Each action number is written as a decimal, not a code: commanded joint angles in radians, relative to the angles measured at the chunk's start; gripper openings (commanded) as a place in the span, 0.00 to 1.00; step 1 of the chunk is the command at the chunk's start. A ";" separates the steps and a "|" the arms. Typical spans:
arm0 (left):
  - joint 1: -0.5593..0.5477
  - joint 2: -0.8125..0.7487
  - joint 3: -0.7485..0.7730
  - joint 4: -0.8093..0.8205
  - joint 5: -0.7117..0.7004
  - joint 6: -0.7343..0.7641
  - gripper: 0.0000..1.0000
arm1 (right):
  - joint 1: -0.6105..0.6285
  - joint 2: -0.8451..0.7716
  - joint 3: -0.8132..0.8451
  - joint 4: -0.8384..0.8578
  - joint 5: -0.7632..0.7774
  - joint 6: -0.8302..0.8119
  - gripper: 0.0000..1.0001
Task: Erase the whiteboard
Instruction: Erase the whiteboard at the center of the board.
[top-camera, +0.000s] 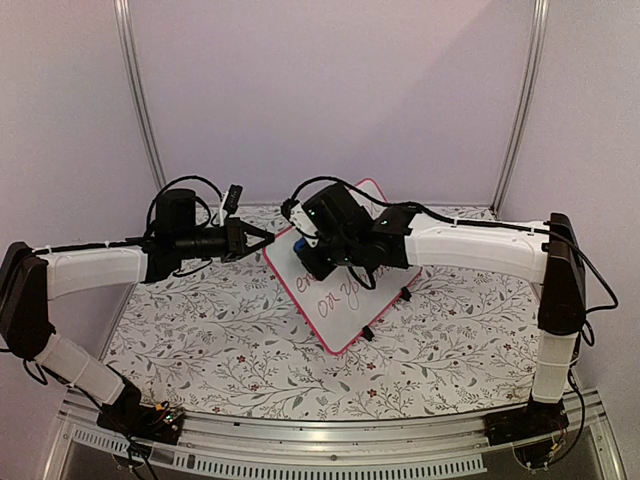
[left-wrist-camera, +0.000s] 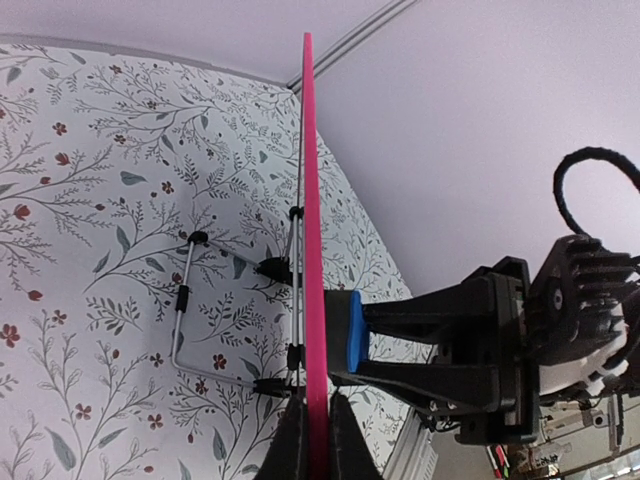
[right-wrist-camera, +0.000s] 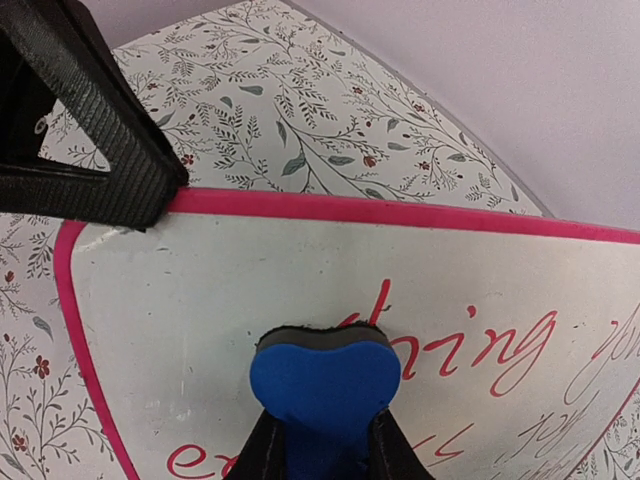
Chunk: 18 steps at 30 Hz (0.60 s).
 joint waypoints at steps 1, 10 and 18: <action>-0.028 -0.014 0.002 0.054 0.076 0.009 0.00 | 0.010 -0.009 -0.044 -0.066 -0.004 0.013 0.06; -0.027 -0.014 0.001 0.055 0.075 0.009 0.00 | 0.011 -0.035 -0.089 -0.068 0.009 0.025 0.06; -0.029 -0.012 0.001 0.056 0.075 0.008 0.00 | -0.006 -0.030 -0.060 -0.053 0.023 0.026 0.06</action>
